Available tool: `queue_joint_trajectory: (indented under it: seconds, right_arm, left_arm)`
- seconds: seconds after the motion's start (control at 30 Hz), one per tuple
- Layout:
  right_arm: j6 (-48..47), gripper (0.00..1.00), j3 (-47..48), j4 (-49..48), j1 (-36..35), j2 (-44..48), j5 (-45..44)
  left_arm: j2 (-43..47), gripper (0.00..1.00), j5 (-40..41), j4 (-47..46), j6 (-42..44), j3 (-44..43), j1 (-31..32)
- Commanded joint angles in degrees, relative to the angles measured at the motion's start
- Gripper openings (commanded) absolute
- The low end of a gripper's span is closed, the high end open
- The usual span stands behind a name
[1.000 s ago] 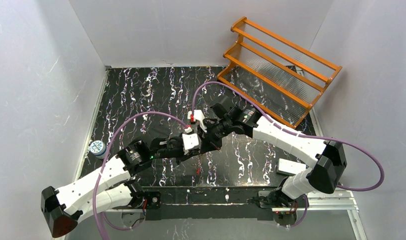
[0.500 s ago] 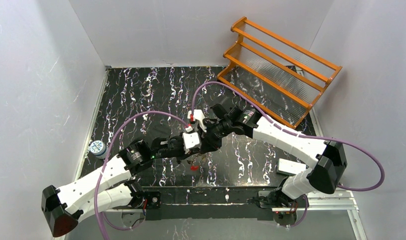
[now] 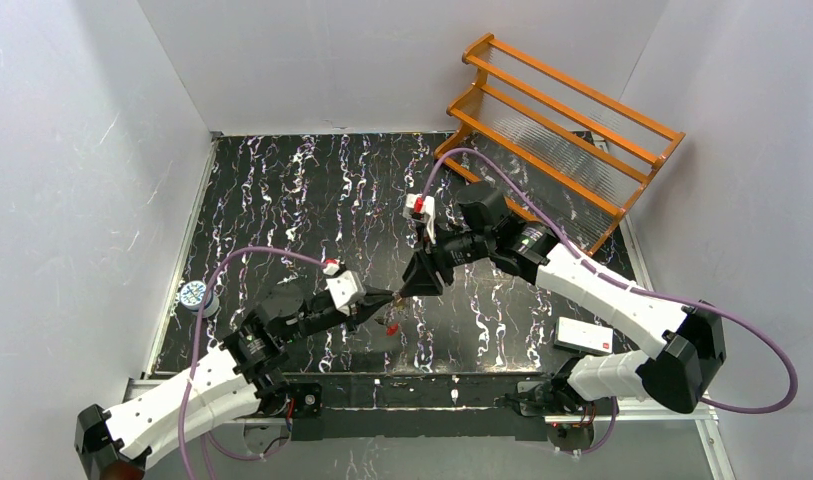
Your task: Put the keys on the keyring
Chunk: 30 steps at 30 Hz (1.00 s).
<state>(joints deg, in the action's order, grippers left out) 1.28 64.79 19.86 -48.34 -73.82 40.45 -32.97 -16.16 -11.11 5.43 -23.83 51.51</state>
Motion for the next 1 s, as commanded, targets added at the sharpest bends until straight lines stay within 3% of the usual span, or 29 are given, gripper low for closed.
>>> queue_joint_trajectory:
  seconds: [0.0,0.47,0.77,0.97]
  right_arm:
    - [5.7,0.50,-0.8,-5.6,0.0,0.7,4.7]
    - [5.1,0.46,0.6,-1.6,-0.1,0.5,-2.2]
    - [4.1,0.03,1.3,0.1,0.0,0.7,-4.4]
    - [3.5,0.01,0.7,0.9,0.0,0.6,-4.2]
  left_arm:
    - [3.1,0.00,2.2,-17.7,-7.0,5.5,0.1]
    - [2.5,0.00,2.6,-20.4,-8.7,6.6,0.1]
    - [2.5,0.00,2.3,-20.3,-8.6,6.7,0.1]
    - [3.0,0.00,2.4,-20.3,-8.2,6.7,0.1]
